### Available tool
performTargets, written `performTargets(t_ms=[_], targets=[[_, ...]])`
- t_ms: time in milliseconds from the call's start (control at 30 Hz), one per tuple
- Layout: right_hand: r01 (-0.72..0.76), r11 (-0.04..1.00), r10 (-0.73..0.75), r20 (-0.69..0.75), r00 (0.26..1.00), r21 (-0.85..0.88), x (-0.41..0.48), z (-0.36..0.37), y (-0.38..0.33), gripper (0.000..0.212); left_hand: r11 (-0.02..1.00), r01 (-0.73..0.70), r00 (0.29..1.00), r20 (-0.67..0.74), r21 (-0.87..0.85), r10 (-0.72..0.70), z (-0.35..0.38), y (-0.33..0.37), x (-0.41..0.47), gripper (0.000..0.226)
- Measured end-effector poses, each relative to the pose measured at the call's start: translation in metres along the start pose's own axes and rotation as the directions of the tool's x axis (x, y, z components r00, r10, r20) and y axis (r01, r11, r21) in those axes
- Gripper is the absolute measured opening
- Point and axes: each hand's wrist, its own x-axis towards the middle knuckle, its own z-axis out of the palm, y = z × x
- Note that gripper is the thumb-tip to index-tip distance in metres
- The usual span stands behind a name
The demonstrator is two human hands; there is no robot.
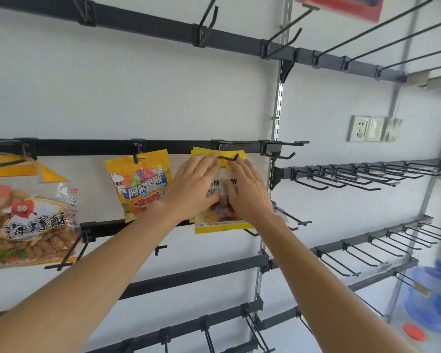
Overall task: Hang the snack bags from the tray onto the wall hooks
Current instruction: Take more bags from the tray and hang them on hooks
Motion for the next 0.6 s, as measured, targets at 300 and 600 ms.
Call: performTargets(t_ms=[300,600], targets=[[-0.089,0.995,0.094,0.129,0.987,-0.047,-0.04,-0.019,-0.021,0.063,0.998,-0.028,0.996,0.081,-0.065,0.033,-0.01,0.004,-0.017,0.06],[-0.194,0.981,0.193,0.246,0.95,-0.021,-0.082,-0.06,-0.052,0.045,0.992,0.012,0.955,0.294,-0.124,0.025,-0.065,0.02,-0.08,0.051]])
